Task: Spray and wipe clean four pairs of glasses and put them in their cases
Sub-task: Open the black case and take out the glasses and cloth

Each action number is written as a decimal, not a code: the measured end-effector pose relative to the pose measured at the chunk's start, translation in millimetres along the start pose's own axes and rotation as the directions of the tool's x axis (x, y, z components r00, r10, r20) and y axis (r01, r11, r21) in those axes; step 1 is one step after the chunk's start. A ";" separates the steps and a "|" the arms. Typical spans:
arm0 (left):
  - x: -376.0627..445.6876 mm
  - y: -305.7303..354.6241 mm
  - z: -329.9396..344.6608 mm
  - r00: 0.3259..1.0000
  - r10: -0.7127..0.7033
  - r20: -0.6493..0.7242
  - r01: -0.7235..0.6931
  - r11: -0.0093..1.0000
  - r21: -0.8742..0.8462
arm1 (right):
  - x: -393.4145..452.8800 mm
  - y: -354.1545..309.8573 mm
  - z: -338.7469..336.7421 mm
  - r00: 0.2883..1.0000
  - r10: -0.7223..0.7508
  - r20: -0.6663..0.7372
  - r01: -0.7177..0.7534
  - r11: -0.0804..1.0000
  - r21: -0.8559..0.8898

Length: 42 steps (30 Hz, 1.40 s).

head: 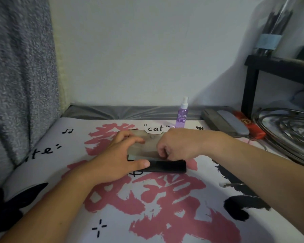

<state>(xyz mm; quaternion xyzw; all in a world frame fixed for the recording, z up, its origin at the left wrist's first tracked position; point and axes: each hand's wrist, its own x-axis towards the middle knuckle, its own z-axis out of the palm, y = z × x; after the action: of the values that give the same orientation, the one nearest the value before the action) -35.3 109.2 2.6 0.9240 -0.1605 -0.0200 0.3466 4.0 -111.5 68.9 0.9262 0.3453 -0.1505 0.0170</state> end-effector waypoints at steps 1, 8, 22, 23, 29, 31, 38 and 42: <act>-0.7 0.5 -1.7 1.000 -0.001 0.019 0.001 1.000 -0.012 | 0.1 0.1 0.6 1.000 -0.002 -0.004 0.003 1.000 0.022; -5.8 -1.9 -11.7 0.999 0.018 0.041 -0.017 0.999 -0.040 | -16.9 18.6 -15.3 0.971 0.005 -0.240 0.027 0.991 0.130; -0.4 8.9 -7.3 0.935 0.060 -0.350 0.048 0.956 0.291 | -55.3 -1.9 -2.9 0.896 0.219 -0.387 0.214 0.551 0.807; -2.0 17.0 -5.8 0.877 0.169 -0.450 -0.066 0.970 0.235 | -52.2 -4.5 0.6 0.893 0.220 -0.392 0.232 0.519 0.822; -14.2 47.0 6.2 0.762 0.362 -0.537 -0.451 0.892 -0.039 | -22.6 -14.5 27.0 0.866 0.407 -0.292 0.326 -0.016 0.945; -11.4 46.2 11.6 0.760 0.427 -0.490 -0.477 0.878 0.025 | -16.1 -13.6 37.6 0.884 0.379 -0.275 0.349 -0.144 0.926; -2.3 44.8 19.6 0.775 0.422 -0.470 -0.459 0.887 0.040 | -15.1 -14.4 43.7 0.941 0.199 -0.274 0.327 -0.322 0.889; -3.5 48.9 19.1 0.794 0.292 -0.534 -0.397 0.913 -0.090 | -16.0 -7.2 46.5 0.933 0.126 -0.337 0.360 -0.317 0.877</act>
<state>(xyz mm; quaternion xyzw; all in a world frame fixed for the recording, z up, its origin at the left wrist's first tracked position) -55.3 63.6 19.4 0.8118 -0.2266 0.2726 0.4641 -24.5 -122.4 29.7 0.5234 0.1723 -0.2246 -0.8037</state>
